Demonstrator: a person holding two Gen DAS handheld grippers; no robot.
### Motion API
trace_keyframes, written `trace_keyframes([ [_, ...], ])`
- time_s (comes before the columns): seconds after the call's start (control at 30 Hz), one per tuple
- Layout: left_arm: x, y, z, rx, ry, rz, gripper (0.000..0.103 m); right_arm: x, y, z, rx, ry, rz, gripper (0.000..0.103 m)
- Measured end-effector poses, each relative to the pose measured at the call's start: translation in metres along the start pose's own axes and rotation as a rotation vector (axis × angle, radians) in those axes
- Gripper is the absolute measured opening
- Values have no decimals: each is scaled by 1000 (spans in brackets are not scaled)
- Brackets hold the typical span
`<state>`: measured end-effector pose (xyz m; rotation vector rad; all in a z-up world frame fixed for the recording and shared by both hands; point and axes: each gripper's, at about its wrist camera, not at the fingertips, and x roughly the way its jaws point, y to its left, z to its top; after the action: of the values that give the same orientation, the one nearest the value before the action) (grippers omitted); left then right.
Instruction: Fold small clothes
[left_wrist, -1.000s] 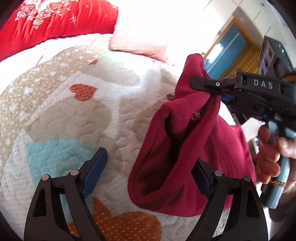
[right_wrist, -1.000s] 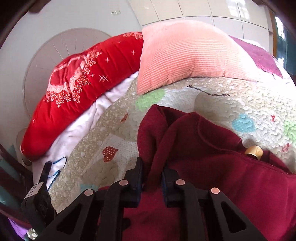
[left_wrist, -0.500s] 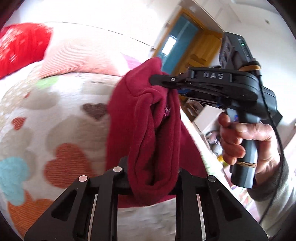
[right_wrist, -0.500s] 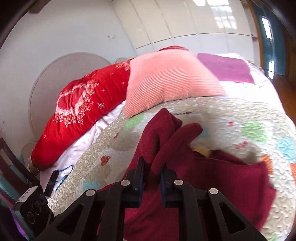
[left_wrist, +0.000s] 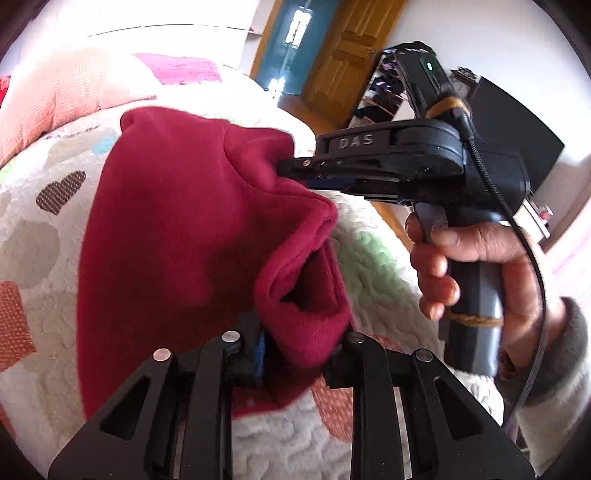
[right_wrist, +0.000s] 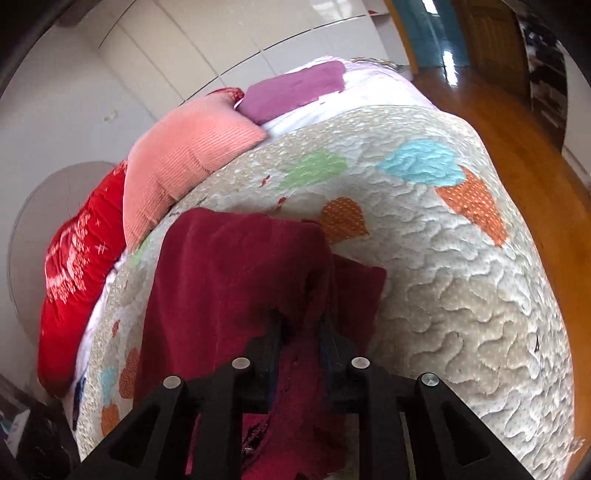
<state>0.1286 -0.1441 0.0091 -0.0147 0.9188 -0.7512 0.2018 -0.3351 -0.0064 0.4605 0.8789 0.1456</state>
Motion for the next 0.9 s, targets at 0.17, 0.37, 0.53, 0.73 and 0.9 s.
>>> trace_keyframes([
  [0.17,-53,3,-4,87,-73,7,69,-52,21,-12,-61,-48,91,24],
  [0.37,-71,36,-8,80,-128,244,69,-54,72,-45,-176,7,130,60],
  [0.53,-37,76,-18,-53,-33,273,69,-27,67,-79,-269,61,-23,15],
  [0.73,-9,81,-30,-83,-6,245,69,-23,30,-96,-178,93,39,13],
  [0.9,-45,55,-34,-46,-95,290,69,-59,31,-63,-126,-31,32,44],
])
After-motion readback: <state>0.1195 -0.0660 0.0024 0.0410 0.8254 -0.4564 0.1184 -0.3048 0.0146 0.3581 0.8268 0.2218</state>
